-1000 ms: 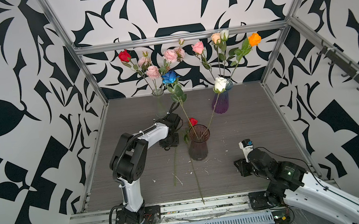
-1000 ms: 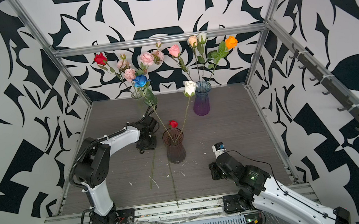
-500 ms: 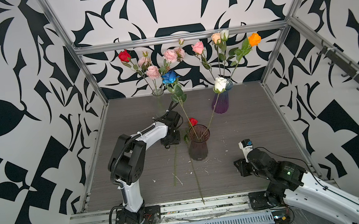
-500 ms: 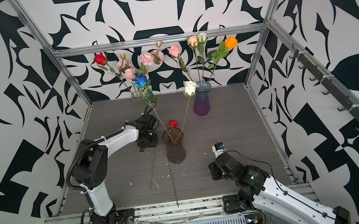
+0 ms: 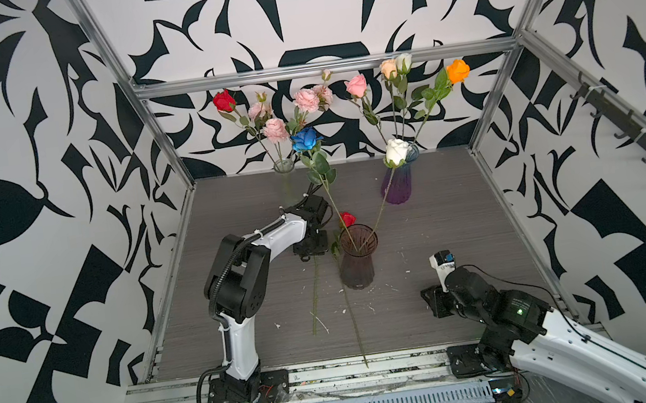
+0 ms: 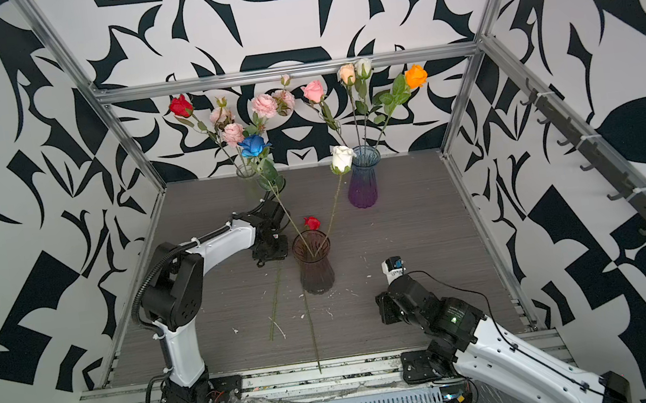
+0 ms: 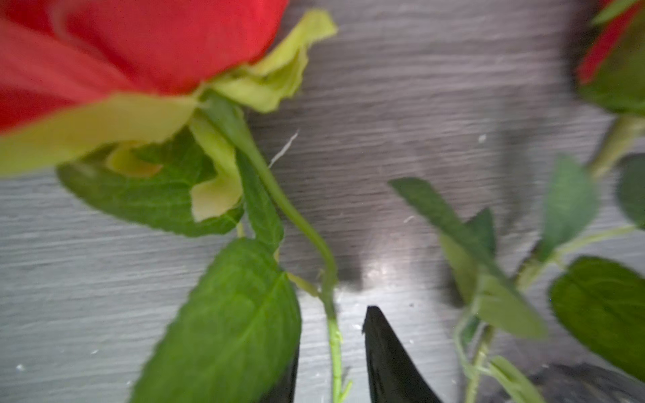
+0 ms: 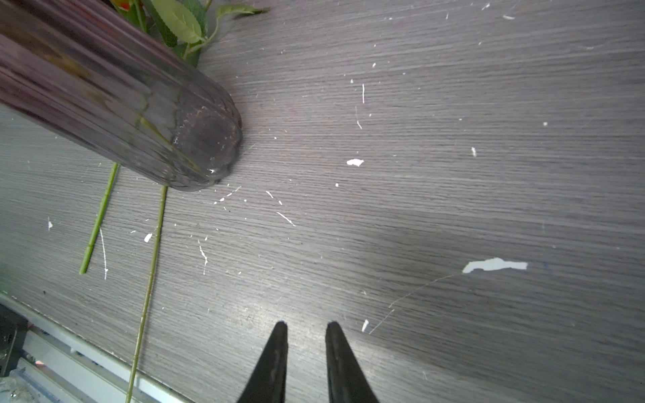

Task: Arrange the flowers into the vase
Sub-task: 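Close the left gripper on a red rose stem beside the vase, then lift the red rose high with the left gripper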

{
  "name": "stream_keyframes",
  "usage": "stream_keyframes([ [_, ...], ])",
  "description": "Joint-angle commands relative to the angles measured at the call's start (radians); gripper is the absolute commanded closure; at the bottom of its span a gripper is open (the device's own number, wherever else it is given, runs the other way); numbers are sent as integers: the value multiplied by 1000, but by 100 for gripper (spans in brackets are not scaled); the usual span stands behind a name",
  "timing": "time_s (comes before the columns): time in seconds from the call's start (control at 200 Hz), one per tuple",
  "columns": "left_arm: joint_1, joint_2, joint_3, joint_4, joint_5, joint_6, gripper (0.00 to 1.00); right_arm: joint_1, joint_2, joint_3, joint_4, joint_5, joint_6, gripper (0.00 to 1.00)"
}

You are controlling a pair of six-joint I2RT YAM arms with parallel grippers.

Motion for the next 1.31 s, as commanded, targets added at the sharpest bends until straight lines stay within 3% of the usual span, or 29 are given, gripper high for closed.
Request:
stream_keyframes([
  [0.0, 2, 20, 15, -53, -27, 10, 69, 4, -8, 11, 12, 19, -2, 76],
  [0.695, 2, -86, -200, 29, 30, -50, 70, 5, -1, 12, 12, 19, -2, 76],
  [0.76, 4, -84, -207, 41, 43, -51, 76, 4, -3, 12, 12, 19, -1, 76],
  [0.885, 9, -82, -210, 50, 61, -56, 100, 3, -9, 12, 7, 19, 1, 76],
  [1.08, 15, -143, -220, 46, 27, -52, 100, 3, -19, 11, 3, 21, 3, 76],
  [1.3, 22, -304, -257, 36, -62, -45, 100, 4, -11, 12, 6, 20, 4, 76],
])
